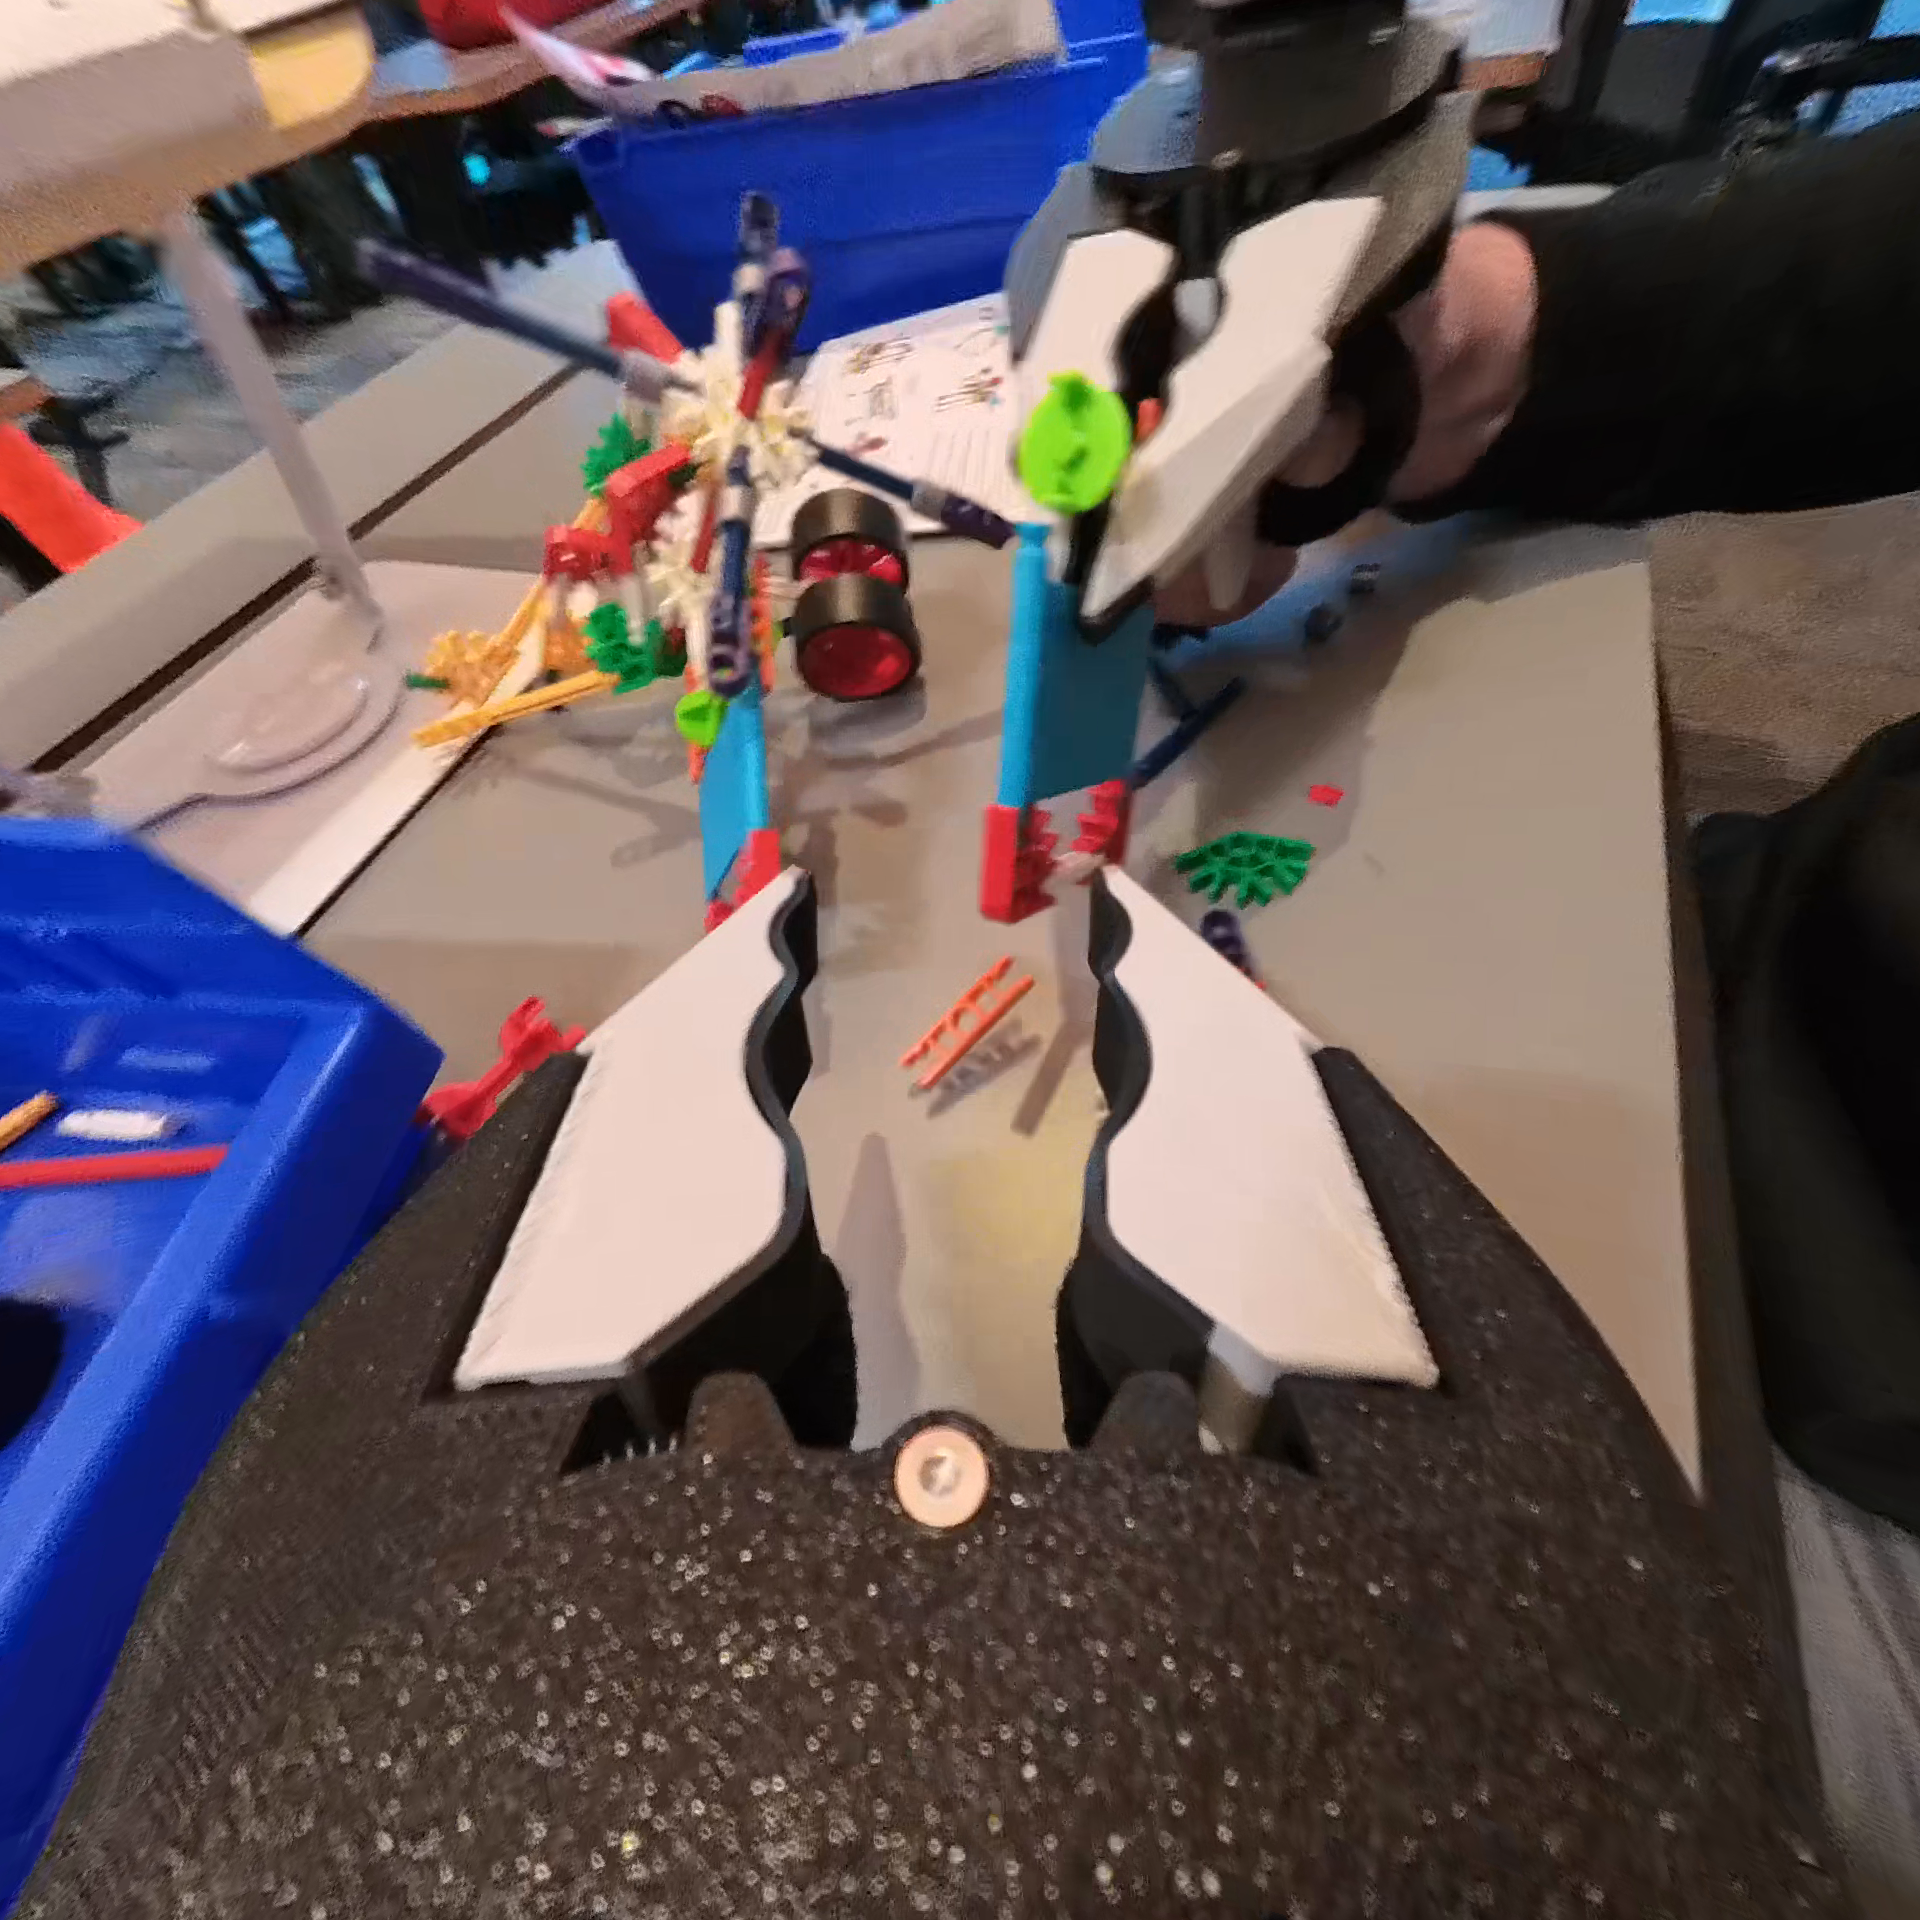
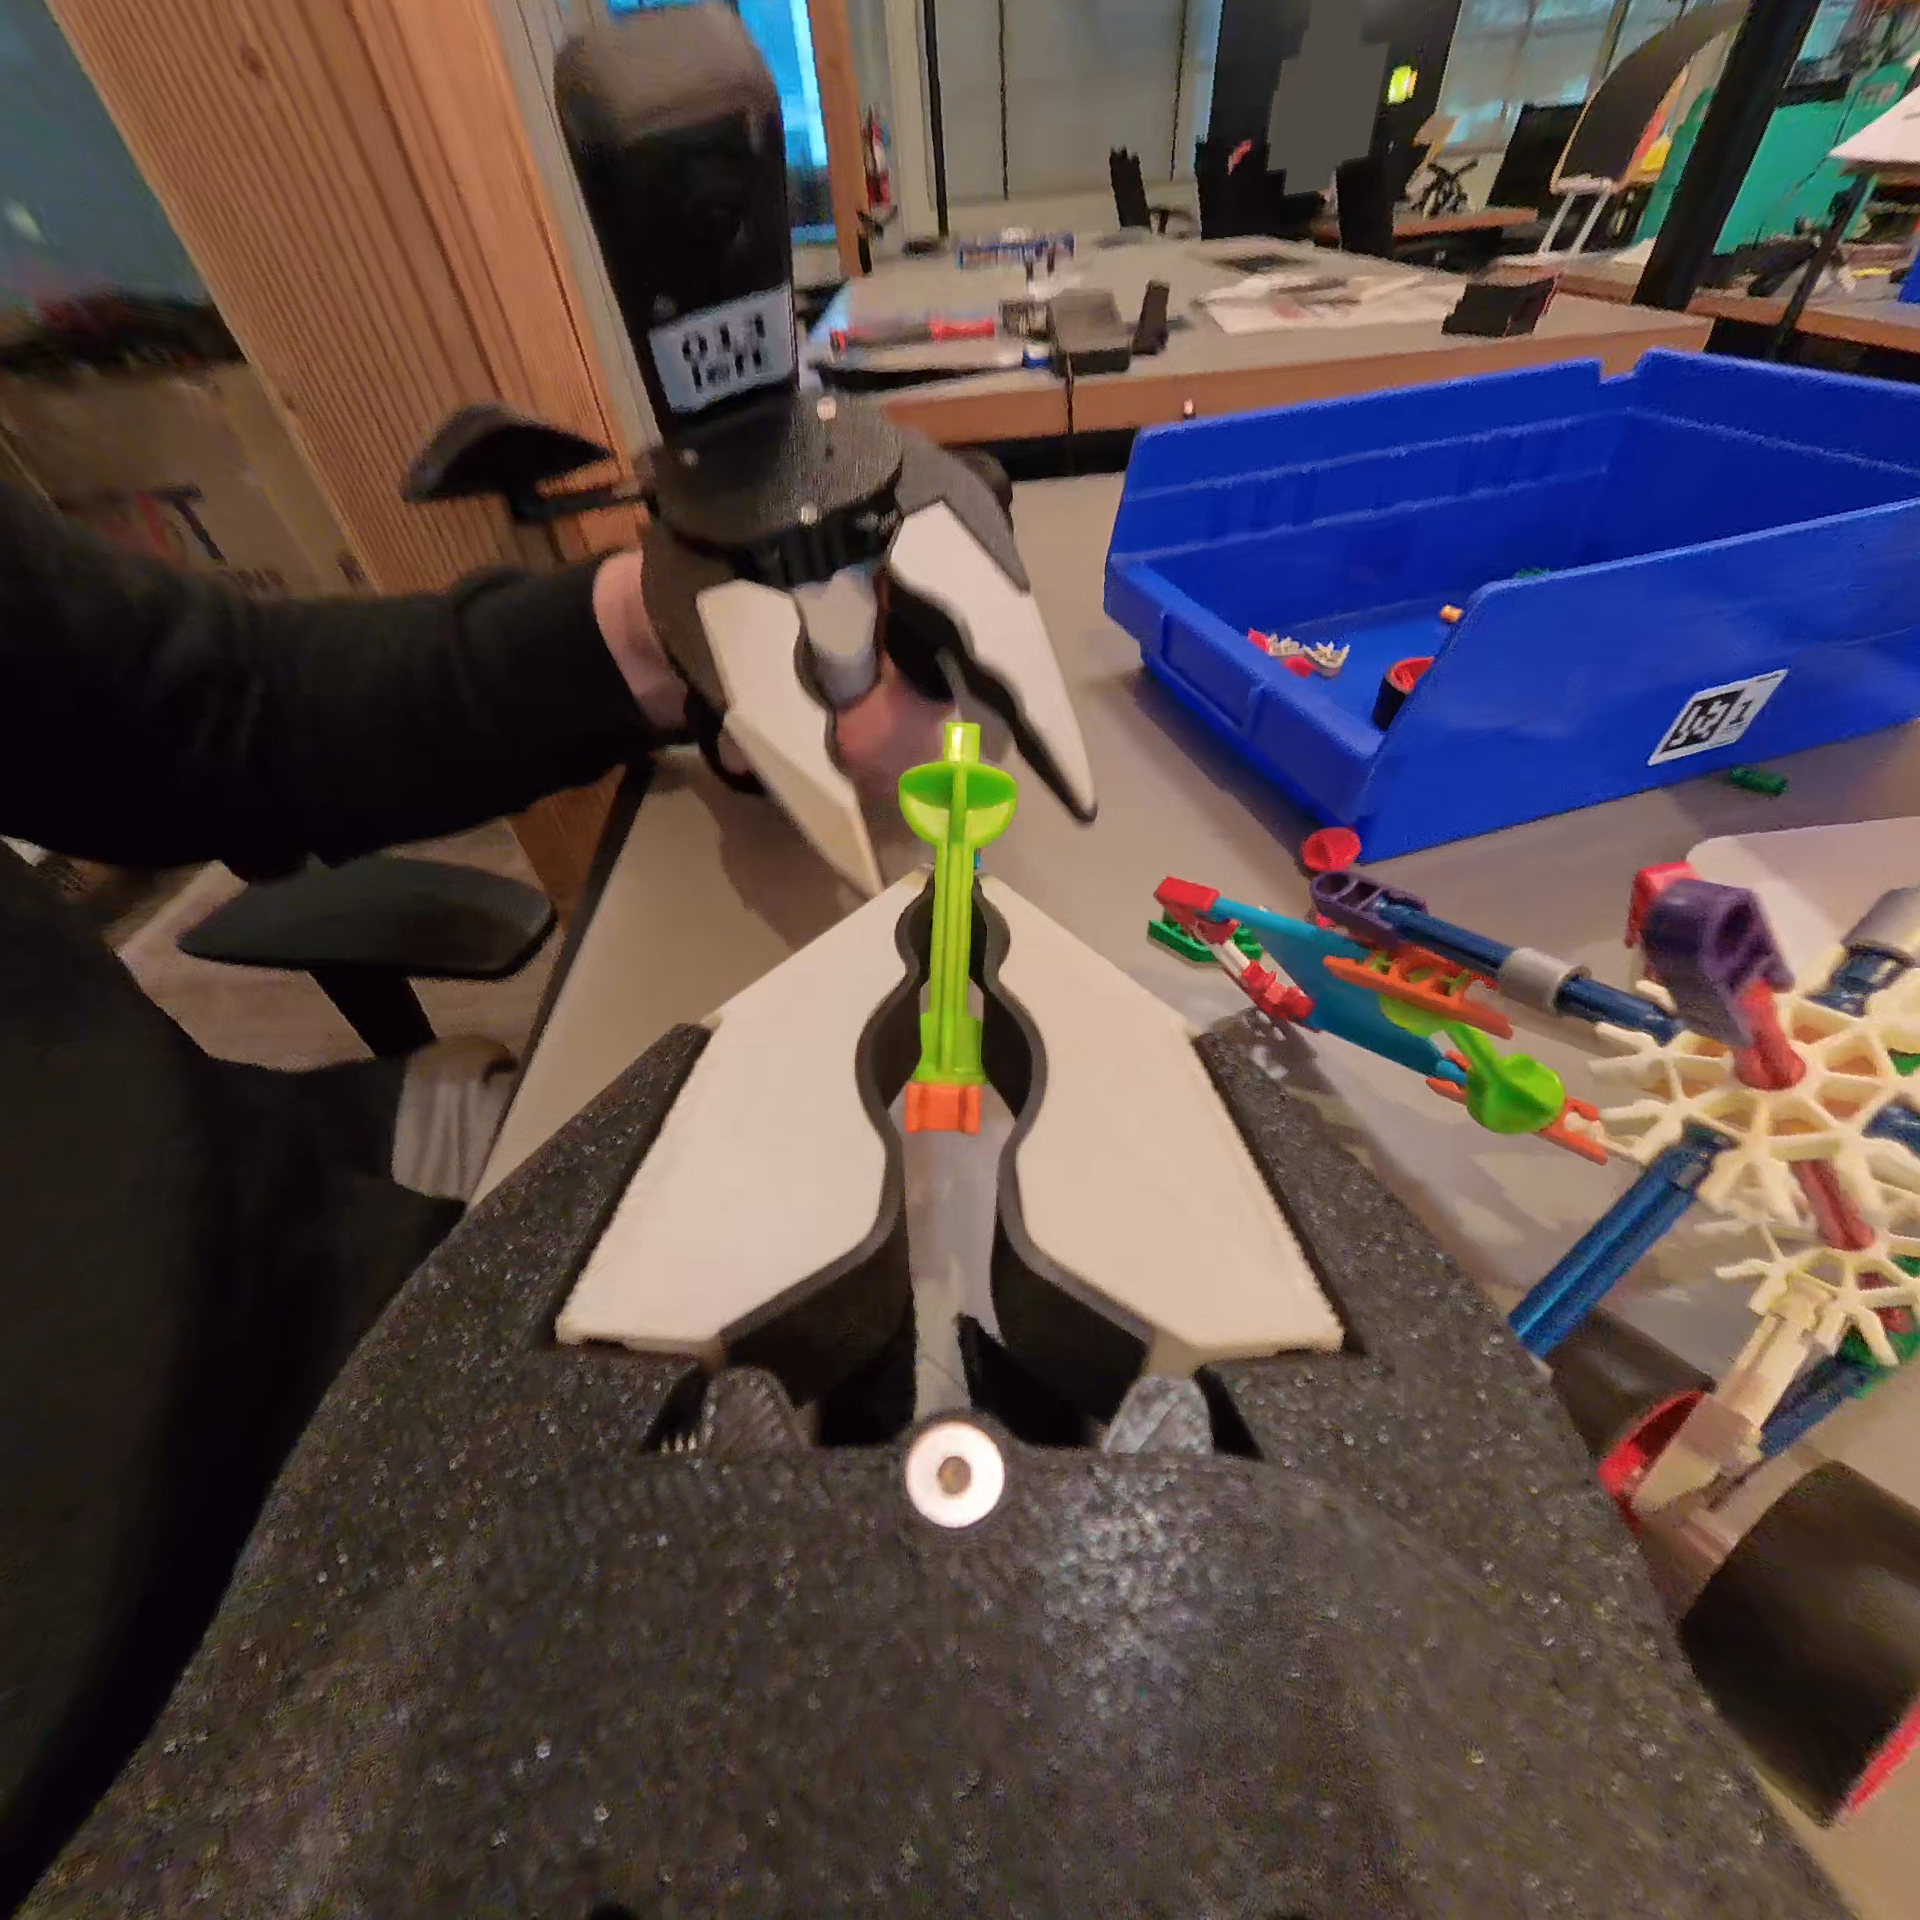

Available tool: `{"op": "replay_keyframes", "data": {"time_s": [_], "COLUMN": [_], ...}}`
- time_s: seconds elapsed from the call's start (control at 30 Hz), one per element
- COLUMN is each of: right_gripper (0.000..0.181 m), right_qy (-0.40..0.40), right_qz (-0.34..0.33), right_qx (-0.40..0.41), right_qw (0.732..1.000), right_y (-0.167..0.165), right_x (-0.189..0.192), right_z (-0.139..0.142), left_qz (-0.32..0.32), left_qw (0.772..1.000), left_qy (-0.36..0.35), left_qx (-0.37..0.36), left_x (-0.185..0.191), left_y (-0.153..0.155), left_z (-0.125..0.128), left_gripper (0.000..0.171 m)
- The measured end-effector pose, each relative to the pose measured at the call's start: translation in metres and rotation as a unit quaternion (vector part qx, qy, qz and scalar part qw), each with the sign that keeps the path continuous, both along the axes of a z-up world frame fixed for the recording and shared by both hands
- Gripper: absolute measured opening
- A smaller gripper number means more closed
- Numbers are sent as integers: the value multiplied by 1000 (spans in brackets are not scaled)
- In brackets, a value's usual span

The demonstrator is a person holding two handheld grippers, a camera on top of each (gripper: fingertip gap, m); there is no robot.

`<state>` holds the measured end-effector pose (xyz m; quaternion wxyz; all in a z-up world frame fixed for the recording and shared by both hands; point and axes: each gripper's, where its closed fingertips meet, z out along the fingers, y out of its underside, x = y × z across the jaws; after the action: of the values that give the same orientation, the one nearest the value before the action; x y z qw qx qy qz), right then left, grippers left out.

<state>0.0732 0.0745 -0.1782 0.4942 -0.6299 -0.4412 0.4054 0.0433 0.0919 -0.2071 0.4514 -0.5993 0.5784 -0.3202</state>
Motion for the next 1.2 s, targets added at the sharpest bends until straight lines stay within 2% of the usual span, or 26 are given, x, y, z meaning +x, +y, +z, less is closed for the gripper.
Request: {"op": "replay_keyframes", "data": {"time_s": [0.07, 0.13, 0.17, 0.23, 0.3, 0.4, 0.43, 0.53, 0.6, 0.77, 0.9, 1.03, 1.13, 1.17, 1.2], "right_gripper": [1, 1, 2, 3, 25, 29, 26, 0, 0, 0, 0, 0, 0, 0, 0], "right_qy": [29, 46, 52, 52, 18, -55, -79, -131, -135, -145, -160, -200, -236, -236, -229], "right_qz": [1, 3, 5, -3, -9, 6, 15, 39, 14, -103, -163, -225, -276, -280, -273], "right_qx": [-9, -13, -9, 7, 10, 44, 60, 102, 114, 167, 188, 244, 322, 333, 326], "right_qw": [1000, 999, 999, 999, 1000, 997, 995, 985, 984, 970, 955, 922, 874, 869, 876], "right_y": [1, 1, 1, 0, 2, -3, -6, -11, -5, 19, 25, 31, 35, 34, 33], "right_x": [3, 5, 5, 7, 7, 4, 1, -5, -6, 0, 2, 0, 0, -2, -4], "right_z": [9, 15, 18, 22, 17, 5, 1, -5, -1, 7, 3, 1, 10, 13, 13], "left_qz": [-23, -37, -36, -45, -51, -70, -79, -99, -89, 12, 89, 160, 209, 214, 221], "left_qw": [1000, 999, 998, 995, 995, 997, 997, 993, 992, 999, 995, 982, 962, 954, 945], "left_qy": [4, -11, -31, -62, -59, -24, -7, 47, 63, 27, -27, -70, -131, -157, -185], "left_qx": [-7, -23, -34, -59, -58, -22, -9, 43, 63, 46, -19, -70, -120, -141, -157], "left_x": [11, 22, 26, 30, 31, 33, 33, 33, 32, 39, 42, 40, 40, 39, 35], "left_y": [-9, -14, -13, -14, -16, -24, -26, -27, -18, 8, 16, 23, 27, 28, 30], "left_z": [-2, -1, 4, 11, 11, 10, 9, 7, 11, 22, 19, 17, 25, 28, 33], "left_gripper": [48, 30, 14, 8, 3, 3, 3, 4, 3, 3, 3, 2, 4, 4, 2]}}
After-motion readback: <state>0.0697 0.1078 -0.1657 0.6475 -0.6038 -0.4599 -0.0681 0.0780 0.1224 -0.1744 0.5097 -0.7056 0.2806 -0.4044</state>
